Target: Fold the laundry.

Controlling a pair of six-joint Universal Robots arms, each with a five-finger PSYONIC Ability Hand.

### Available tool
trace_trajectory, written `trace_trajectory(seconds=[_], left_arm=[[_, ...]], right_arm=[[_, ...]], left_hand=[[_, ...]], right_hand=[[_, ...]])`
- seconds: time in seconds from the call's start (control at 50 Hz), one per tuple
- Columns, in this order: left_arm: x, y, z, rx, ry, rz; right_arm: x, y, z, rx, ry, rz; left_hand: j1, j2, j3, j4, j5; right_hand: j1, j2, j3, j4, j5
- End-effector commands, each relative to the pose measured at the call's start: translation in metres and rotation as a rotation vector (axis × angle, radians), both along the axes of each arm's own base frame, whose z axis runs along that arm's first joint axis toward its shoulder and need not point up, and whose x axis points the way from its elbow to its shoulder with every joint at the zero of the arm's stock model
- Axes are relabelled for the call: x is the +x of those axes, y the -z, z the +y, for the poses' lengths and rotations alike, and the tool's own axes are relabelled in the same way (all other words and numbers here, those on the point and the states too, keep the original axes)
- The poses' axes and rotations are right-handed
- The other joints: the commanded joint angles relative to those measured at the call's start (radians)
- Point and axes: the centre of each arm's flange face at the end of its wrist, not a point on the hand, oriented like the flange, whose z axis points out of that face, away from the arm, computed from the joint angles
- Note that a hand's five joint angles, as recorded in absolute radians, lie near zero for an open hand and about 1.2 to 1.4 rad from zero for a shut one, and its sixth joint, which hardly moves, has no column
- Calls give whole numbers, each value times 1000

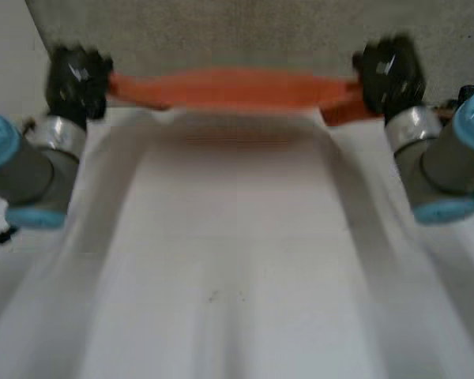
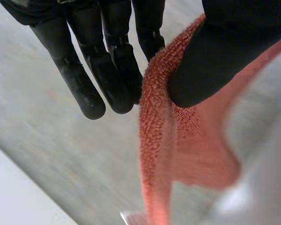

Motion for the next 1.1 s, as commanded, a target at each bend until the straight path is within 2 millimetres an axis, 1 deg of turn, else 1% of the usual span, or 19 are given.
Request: trace_trajectory(seconds=[0.02,0.1,0.16,0.24,0.26,0.28,0.32,0.34,0.36,0.44,0.5,0.56,0.58,0.66,0.7,0.74,0.8,0.82,1.1], left_arm=[[1,98,11,237,-1,-135],[6,117,29,298,-15,-235],[16,106,52,313,-36,-324],[35,92,90,376,-67,-441],[38,91,98,397,-68,-465],[44,86,117,445,-70,-502],[49,82,136,512,-64,-529],[52,82,145,552,-60,-541],[58,84,161,648,-50,-560],[63,87,186,850,-2,-584],[63,84,179,836,-9,-578],[60,81,159,748,-29,-558],[58,84,149,701,-38,-549],[56,85,131,597,-68,-497],[57,84,128,577,-77,-473],[56,87,129,584,-74,-443],[58,90,131,613,-77,-415],[59,91,133,627,-78,-399],[78,96,148,778,-131,-271]], right_arm=[[1,94,9,283,-24,114],[-8,108,20,411,-10,160],[-16,111,43,554,-10,211],[-31,87,86,709,-12,298],[-37,75,106,765,-18,334],[-41,72,115,799,-17,354],[-51,66,132,861,-11,396],[-63,63,144,919,1,444],[-69,64,149,946,5,471],[-82,67,158,984,-6,572],[-84,69,149,930,25,553],[-83,71,141,888,43,525],[-82,78,137,889,45,507],[-78,97,127,910,55,451],[-78,98,124,904,62,423],[-78,98,119,887,76,378],[-78,97,113,861,92,319],[-78,97,112,858,94,307],[-77,94,105,833,107,218]], left_hand=[[284,198,202,194,237],[284,198,202,194,237],[284,198,202,194,237],[284,198,202,194,237],[284,198,202,194,237],[284,198,202,194,237],[284,198,202,194,237],[284,198,202,194,237],[284,198,202,194,237],[284,198,202,194,237],[284,198,202,194,237],[284,198,202,194,237],[284,198,202,194,237],[284,198,202,194,237],[276,190,193,185,228],[42,-44,-40,-48,-5],[-190,-276,-273,-281,-238],[-415,-501,-497,-505,-462],[-441,-527,-523,-531,-488]], right_hand=[[414,226,209,210,229],[414,226,209,210,229],[414,226,209,210,229],[414,226,209,210,229],[414,226,209,210,229],[414,226,209,210,229],[414,226,209,210,229],[414,226,209,210,229],[414,226,209,210,229],[414,226,209,210,229],[414,226,209,210,229],[414,226,209,210,229],[414,226,209,210,229],[414,226,209,210,229],[414,226,209,210,229],[414,226,209,210,229],[414,226,209,210,229],[414,226,209,210,229],[414,226,209,210,229]])
